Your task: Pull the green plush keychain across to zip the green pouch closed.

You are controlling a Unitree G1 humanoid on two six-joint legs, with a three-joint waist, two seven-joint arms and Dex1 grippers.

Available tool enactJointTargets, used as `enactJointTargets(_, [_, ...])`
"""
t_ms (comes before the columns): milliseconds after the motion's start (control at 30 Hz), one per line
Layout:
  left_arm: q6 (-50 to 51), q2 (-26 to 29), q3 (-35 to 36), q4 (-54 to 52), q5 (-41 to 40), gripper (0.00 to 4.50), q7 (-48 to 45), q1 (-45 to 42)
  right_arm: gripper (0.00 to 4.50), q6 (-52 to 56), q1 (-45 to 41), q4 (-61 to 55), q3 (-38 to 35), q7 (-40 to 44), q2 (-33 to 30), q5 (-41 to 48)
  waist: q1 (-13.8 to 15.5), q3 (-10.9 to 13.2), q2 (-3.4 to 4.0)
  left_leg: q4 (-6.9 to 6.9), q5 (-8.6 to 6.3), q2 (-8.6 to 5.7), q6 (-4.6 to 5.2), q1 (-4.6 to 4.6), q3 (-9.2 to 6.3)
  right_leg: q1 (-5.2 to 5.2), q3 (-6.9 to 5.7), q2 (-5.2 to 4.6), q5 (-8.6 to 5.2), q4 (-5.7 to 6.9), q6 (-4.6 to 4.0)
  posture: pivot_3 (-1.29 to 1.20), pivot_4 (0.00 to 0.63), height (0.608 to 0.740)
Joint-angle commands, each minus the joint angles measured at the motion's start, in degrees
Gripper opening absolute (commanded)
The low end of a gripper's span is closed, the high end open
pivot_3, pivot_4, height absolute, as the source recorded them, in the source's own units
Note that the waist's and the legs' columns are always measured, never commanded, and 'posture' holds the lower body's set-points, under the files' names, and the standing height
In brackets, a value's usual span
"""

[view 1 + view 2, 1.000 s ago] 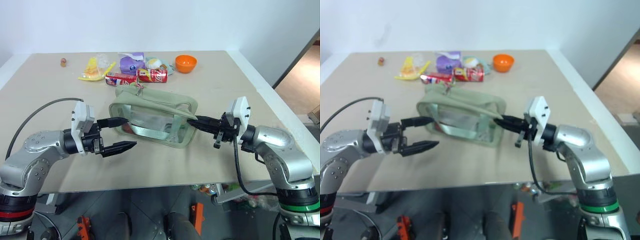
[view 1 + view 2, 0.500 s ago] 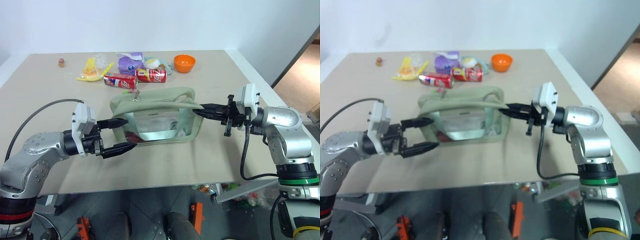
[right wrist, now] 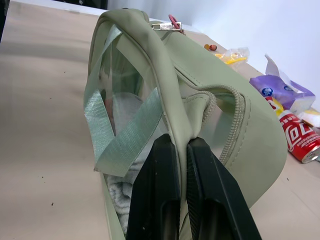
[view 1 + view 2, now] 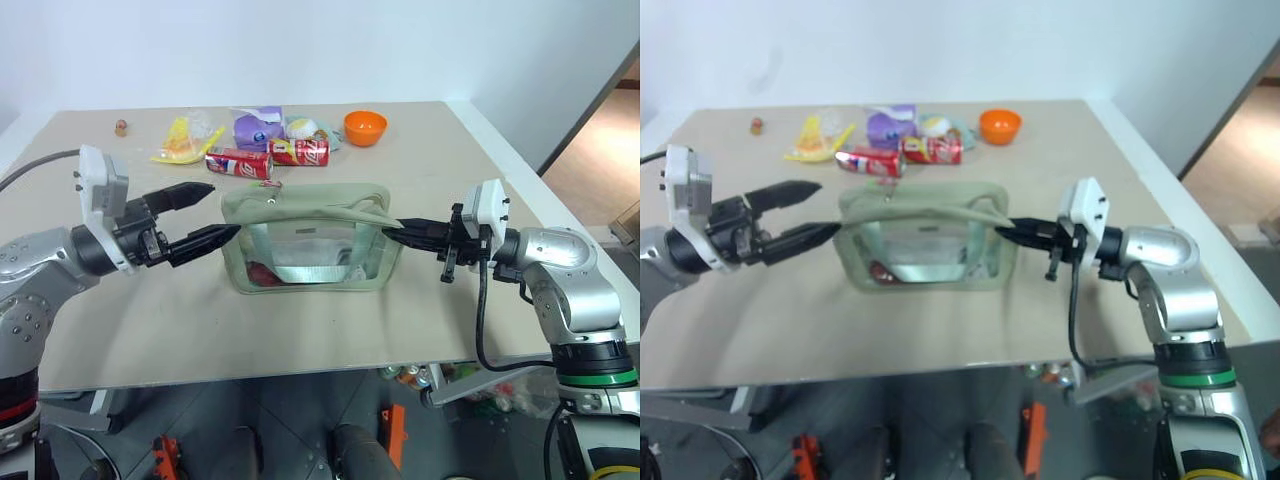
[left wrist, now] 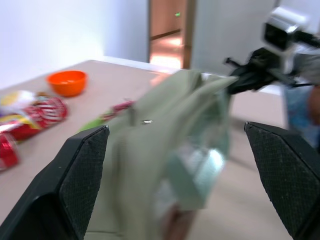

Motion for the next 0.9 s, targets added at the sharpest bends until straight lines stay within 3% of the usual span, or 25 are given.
enactJointTargets(33, [-5.7, -1.3, -1.9, 0.9, 5.2, 4.5, 0.1, -0.2, 0.06, 0.0, -1.2, -2.0, 0.2, -0.3, 0.3, 0.1, 0.0, 0.0, 0.0, -0.01, 0.0, 0.0, 0.0, 0.0, 0.0, 0.0, 0.0, 0.0, -0.01, 0.0, 0.0, 0.0, 0.15, 0.74])
enactJointTargets(633, [-8.2, -5.0, -2.7, 1.4, 8.4, 4.5, 2.5, 2.8, 0.06, -0.9, -1.8, -0.7, 0.3, -0.3, 0.1, -0.8, 0.0, 0.0, 0.0, -0.02, 0.0, 0.0, 0.0, 0.0, 0.06, -0.01, 0.05, -0.01, -0.01, 0.0, 0.02, 0.0, 0.15, 0.74])
enactJointTargets(767, [-8.4, -3.9, 0.1, 6.4, 7.9, 4.5, 3.4, -1.6, 0.06, -1.2, -1.8, -0.7, 0.4, -0.3, 0.1, -1.1, 0.1, 0.0, -0.01, 0.0, 0.0, 0.0, 0.0, -0.01, 0.04, -0.01, 0.03, 0.0, 0.01, 0.0, 0.03, 0.0, 0.15, 0.74])
enactJointTargets(900, [-12.3, -1.5, -1.5, 16.2, 11.7, 4.5, -0.9, -8.0, 0.06, -1.3, -2.1, -0.6, 0.5, -0.5, 0.2, -1.3, 0.0, 0.0, -0.01, 0.01, 0.01, 0.0, 0.01, 0.01, 0.03, -0.01, 0.03, 0.02, 0.05, 0.0, 0.02, 0.0, 0.15, 0.74])
